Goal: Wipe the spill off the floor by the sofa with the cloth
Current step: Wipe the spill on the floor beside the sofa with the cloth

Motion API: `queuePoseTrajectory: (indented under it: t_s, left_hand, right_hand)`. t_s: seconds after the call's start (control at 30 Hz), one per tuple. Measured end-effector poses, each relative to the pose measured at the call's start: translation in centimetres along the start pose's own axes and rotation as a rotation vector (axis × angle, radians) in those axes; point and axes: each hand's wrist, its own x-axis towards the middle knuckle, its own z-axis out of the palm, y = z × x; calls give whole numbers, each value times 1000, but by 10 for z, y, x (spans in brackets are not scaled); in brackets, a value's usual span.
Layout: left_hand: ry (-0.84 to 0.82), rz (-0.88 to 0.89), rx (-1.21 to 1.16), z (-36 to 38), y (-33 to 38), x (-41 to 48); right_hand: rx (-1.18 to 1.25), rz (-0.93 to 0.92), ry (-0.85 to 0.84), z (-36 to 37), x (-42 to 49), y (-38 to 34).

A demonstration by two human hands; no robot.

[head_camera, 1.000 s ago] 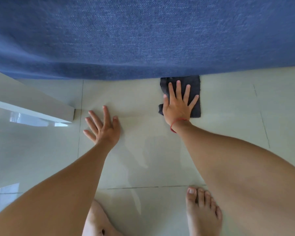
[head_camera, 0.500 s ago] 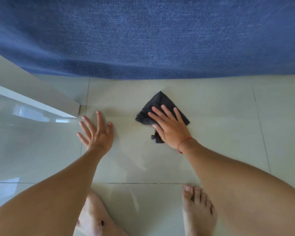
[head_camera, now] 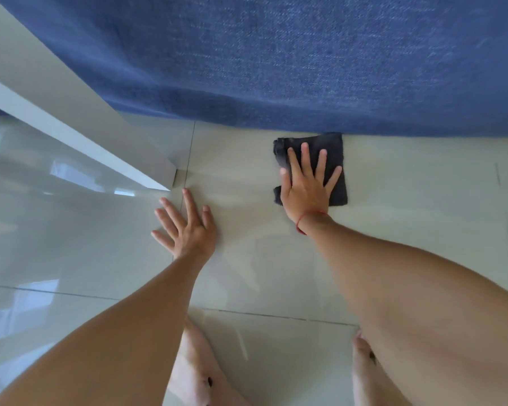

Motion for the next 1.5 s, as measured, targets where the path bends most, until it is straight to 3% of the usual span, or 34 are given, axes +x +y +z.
queuePoseTrajectory:
  t_s: [0.17, 0.33, 0.43, 0.53, 0.73, 0.8, 0.93, 1.07, 1.13, 1.2, 1.3, 1.4, 1.5]
  left_hand:
    - [-39, 2, -27, -4, 1, 0]
    - [-76, 29, -45, -11, -6, 0]
    - [29, -36, -116, -14, -14, -1]
    - [18, -115, -84, -13, -19, -2]
    - [9, -116, -81, -9, -20, 2]
    - [13, -117, -80, -9, -20, 1]
    - [7, -116, -101, -10, -20, 2]
    - [-21, -109, -101, -13, -19, 0]
    - [18, -88, -111, -11, -14, -4]
    - [58, 12, -81, -5, 2, -12]
    - [10, 206, -32, 9, 42, -23]
    - [-104, 169, -34, 25, 74, -27]
    - [-130, 121, 34, 32, 80, -25]
  right_hand:
    - [-13, -263, -68, 23, -43, -53]
    - [-118, -571, -115, 16, -71, 4]
    - [-118, -434, -51, 1, -57, 50]
    - [-101, -200, -52, -16, -37, 73]
    - [-12, 19, -15, 2, -23, 4]
    - [-6, -47, -32, 13, -27, -31]
    - [-38, -367, -112, 30, -54, -79]
    - [-142, -659, -185, 25, -64, -37]
    - [-139, -690, -160, 15, -61, 0]
    - [-116, -555, -116, 4, -58, 36]
    - [-42, -207, -51, -11, -58, 95]
    - [8, 118, 46, -26, -60, 145]
    - [57, 244, 107, -30, -55, 154]
